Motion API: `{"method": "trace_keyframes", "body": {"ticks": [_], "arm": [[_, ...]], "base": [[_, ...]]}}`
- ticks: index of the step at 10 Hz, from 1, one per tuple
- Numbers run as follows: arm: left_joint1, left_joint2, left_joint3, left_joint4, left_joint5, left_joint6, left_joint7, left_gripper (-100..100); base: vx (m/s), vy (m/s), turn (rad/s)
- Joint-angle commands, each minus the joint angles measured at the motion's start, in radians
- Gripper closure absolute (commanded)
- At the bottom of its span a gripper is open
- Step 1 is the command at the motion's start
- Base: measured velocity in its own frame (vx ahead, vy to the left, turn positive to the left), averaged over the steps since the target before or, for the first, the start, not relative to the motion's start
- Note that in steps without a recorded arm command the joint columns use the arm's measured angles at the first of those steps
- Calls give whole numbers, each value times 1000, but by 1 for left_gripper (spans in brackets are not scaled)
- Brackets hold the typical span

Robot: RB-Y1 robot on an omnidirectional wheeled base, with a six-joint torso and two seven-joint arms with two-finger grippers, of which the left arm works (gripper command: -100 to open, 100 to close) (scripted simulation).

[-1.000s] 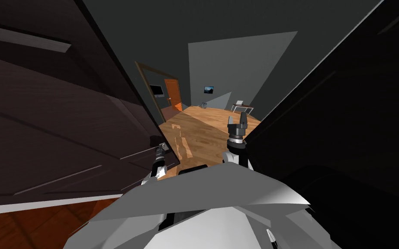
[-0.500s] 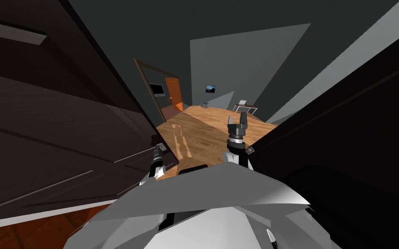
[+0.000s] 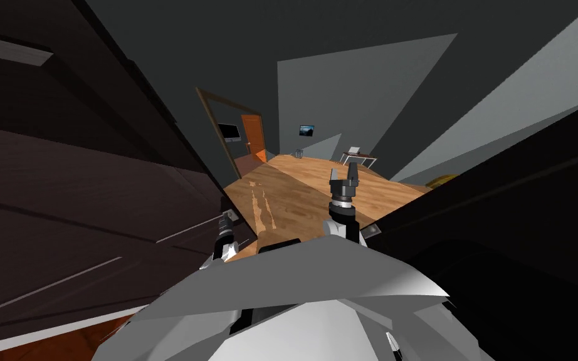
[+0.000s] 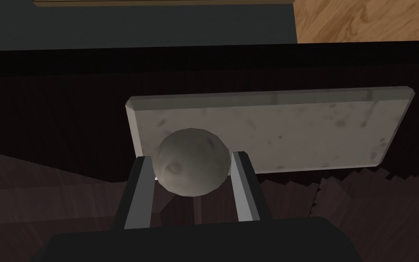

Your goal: Push the door open

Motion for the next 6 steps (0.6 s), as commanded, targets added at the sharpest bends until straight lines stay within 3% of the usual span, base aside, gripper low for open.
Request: {"method": "trace_keyframes", "body": {"ticks": [1, 4, 6], "arm": [[2, 5, 18, -17, 12, 5, -10, 100], [4, 11, 44, -13, 29, 4, -21, 100], [4, 11, 44, -13, 29, 4, -21, 100]], "base": [[200, 4, 36], [153, -19, 34], [101, -6, 23]]}}
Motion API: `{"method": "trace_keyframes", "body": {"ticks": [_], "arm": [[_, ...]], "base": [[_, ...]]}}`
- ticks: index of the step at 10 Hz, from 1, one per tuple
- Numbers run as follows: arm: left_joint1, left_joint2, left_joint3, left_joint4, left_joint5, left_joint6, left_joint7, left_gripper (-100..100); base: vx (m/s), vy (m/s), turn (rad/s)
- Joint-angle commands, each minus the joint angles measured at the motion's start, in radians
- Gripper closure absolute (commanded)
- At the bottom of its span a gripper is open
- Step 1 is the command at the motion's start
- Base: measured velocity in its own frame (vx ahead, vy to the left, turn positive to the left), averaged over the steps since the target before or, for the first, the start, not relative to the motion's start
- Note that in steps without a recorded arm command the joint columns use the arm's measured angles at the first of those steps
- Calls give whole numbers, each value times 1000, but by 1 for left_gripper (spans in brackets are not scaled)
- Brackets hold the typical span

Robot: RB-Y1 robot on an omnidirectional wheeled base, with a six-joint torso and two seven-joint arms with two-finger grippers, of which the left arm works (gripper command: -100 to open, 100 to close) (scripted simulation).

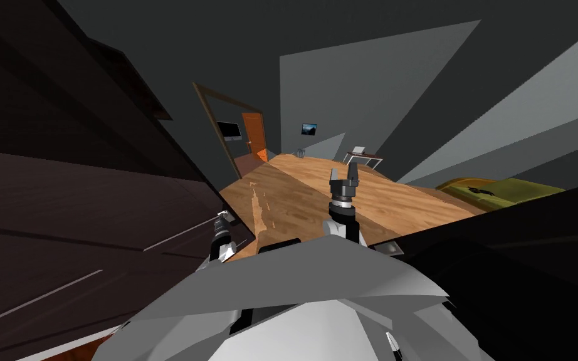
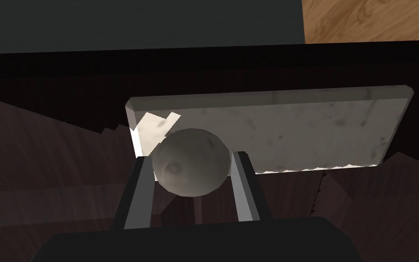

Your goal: Push the door open

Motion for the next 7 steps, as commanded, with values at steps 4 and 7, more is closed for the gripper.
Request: {"method": "trace_keyframes", "body": {"ticks": [4, 7], "arm": [[-5, 9, 27, 17, 18, -12, -10, 100], [4, 11, 51, 19, 35, -12, -21, 100]], "base": [[144, -18, 37], [107, 9, 22]]}}
